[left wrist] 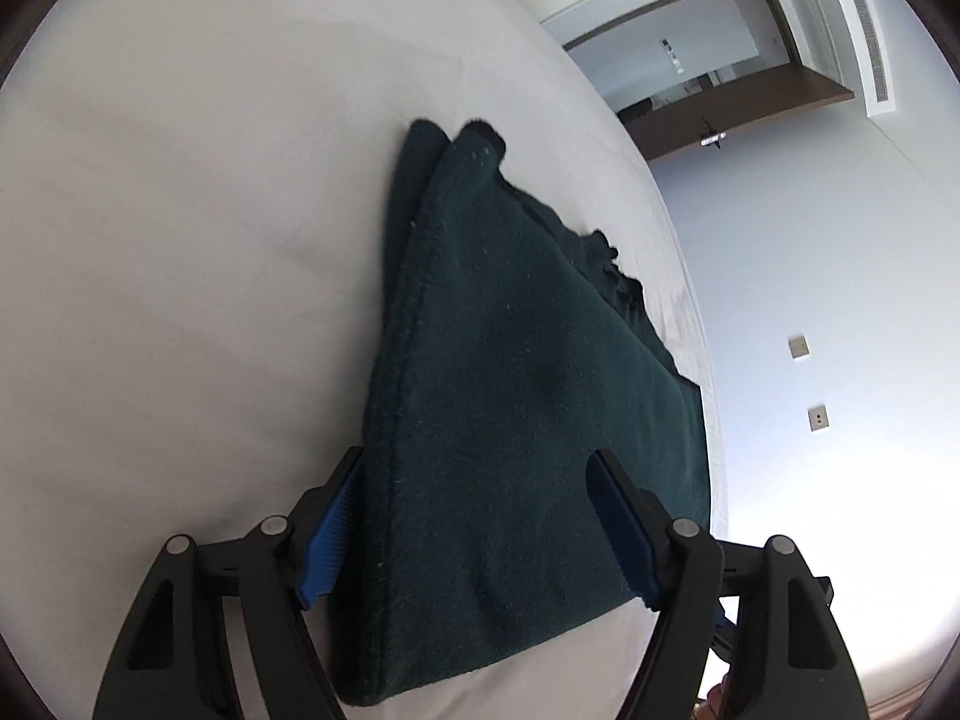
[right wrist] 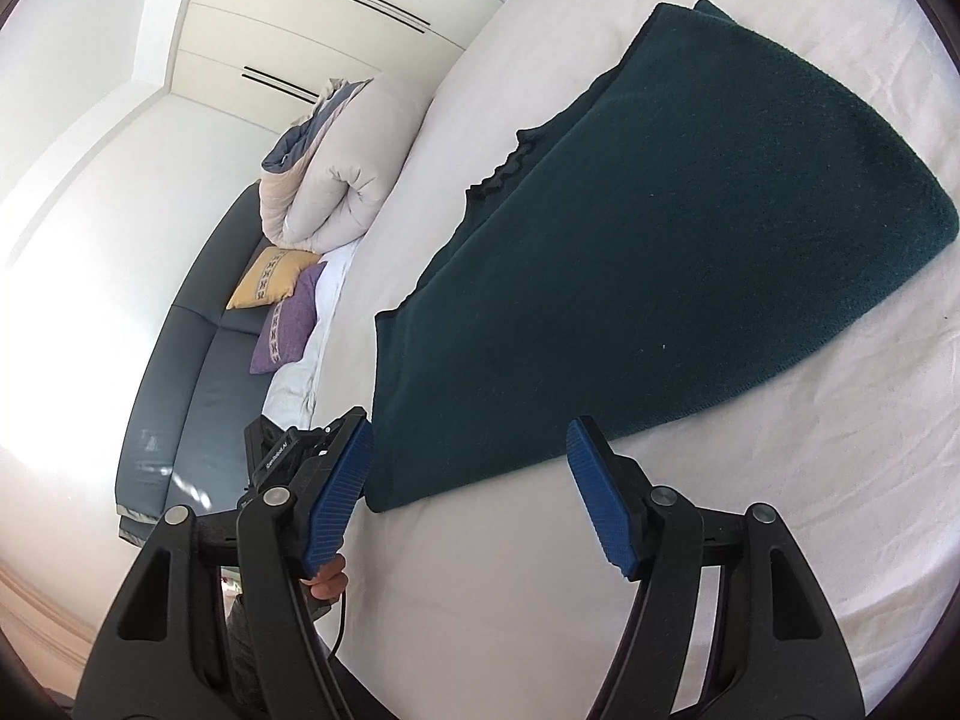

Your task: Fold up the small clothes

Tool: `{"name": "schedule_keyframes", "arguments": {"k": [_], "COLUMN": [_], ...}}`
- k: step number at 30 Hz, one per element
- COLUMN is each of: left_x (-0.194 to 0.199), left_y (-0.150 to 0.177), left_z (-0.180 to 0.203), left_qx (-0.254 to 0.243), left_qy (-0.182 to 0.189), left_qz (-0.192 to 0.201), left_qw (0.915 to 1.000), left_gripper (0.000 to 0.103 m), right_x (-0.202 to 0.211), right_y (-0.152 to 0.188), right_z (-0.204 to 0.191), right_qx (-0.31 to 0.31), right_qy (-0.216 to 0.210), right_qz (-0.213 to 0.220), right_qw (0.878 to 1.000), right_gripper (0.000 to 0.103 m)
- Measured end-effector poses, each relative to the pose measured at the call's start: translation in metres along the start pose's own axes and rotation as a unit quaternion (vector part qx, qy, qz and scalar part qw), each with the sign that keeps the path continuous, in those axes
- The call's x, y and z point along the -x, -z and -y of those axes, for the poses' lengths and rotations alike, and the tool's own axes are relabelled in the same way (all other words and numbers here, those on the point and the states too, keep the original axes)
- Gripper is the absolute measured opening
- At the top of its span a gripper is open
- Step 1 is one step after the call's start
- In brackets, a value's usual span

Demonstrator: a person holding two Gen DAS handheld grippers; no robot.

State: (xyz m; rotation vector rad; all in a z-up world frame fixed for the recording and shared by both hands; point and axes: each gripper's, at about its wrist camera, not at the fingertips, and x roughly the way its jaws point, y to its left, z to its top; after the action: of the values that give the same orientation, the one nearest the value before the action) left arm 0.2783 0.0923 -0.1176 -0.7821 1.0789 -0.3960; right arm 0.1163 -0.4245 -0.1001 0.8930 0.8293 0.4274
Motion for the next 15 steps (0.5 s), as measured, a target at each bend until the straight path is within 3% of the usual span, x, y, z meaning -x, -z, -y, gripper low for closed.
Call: {"name": "schedule_keyframes", "arguments": {"k": [5,10,12,13,15], "left_x": [-0.002,-0.010,-0.010,-0.009,-0.009], "left_y": [-0.002,-0.002,-0.001,-0.001,0.000], "left_z": [-0.002,-0.006,-0.005,-0.005,-0.005], "left_qx": [0.022,0.036,0.031,0.031,0.035], "left_qy": [0.015,0.009,0.008,0.010,0.015], "left_qz": [-0.021,-0.058,-0.064,-0.064,-0.062], "left_qw": [0.9995,0.9976,0.9974,0.9974,0.9973], "left_gripper": [0.071,0.031,0.026,0.018,0.016], "right_x": [-0.010,-0.035,-0.052,-0.061,-0.081], "right_y": [-0.007,-0.023,-0.032,-0.036,-0.044], "right_z": [-0.009,-0.030,-0.042,-0.047,-0.057], "right_qx": [0.013,0.037,0.046,0.052,0.061], "right_qy": [-0.003,-0.003,0.000,-0.001,0.006], "right_qz": [-0.013,-0.040,-0.054,-0.063,-0.078], "right_qw": [1.000,0.999,0.997,0.997,0.995], "right_gripper": [0.066,0.066,0.066,0.066,0.066]}}
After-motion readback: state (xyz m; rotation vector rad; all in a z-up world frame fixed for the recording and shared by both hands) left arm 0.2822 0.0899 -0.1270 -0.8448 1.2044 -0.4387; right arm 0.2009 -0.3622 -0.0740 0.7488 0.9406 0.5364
